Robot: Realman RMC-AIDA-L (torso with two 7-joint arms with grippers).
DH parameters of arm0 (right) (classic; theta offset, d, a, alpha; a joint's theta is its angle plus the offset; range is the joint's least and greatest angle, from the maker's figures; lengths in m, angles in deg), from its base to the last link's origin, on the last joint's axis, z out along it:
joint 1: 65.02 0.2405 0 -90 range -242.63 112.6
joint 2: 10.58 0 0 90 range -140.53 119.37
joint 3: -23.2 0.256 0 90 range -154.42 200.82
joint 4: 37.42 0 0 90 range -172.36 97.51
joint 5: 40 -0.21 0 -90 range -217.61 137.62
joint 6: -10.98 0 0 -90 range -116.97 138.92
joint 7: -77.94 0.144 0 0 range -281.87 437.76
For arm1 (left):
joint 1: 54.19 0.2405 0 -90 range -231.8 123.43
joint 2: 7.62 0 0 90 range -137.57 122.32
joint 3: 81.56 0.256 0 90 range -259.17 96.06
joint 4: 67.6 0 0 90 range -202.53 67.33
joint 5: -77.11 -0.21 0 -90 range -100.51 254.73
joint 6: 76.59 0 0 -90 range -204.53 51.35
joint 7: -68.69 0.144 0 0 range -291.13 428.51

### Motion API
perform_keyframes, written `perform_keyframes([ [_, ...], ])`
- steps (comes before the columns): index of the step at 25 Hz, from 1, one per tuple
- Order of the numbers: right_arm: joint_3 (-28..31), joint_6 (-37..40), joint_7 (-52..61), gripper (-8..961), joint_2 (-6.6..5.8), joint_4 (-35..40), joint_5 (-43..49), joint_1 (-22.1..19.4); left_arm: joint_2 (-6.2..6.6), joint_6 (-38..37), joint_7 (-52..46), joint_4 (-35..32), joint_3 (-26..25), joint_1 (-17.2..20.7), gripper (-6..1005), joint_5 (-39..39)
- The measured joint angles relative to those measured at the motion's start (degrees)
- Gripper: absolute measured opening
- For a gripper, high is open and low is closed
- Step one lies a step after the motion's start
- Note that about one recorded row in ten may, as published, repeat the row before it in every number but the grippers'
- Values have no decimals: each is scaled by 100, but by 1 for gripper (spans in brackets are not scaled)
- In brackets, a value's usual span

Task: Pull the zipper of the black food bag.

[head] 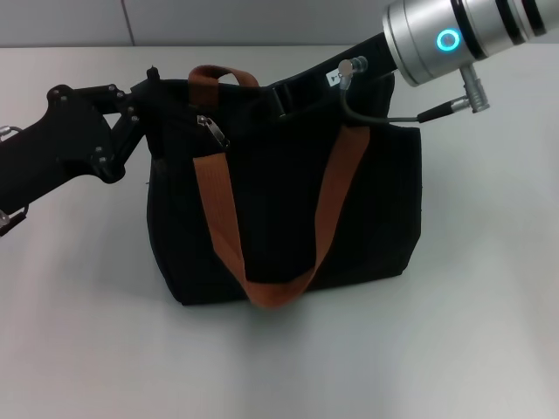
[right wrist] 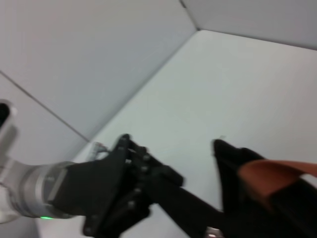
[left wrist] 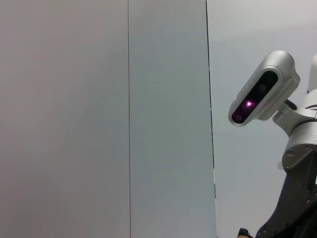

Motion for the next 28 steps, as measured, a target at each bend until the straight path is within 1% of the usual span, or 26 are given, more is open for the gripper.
perform_keyframes([
  [5,-12,-76,-276,103,2,-270,-298,20,-14,-1,-2,0,3,-3,21,0],
  [10,-68,-206,-354,230,9,-606,-305,184,-22,-23,-6,0,18,-9,21,0],
  [16,-269,-333,-356,228,20,-754,-311,296,-11,-115,-26,1,6,-22,21,-1],
  [22,-517,-494,-353,175,29,-565,-348,239,-7,-125,-30,0,0,-28,21,-1],
  [28,-548,-461,-336,120,27,-449,-330,226,-5,-135,-33,0,0,-7,21,0],
])
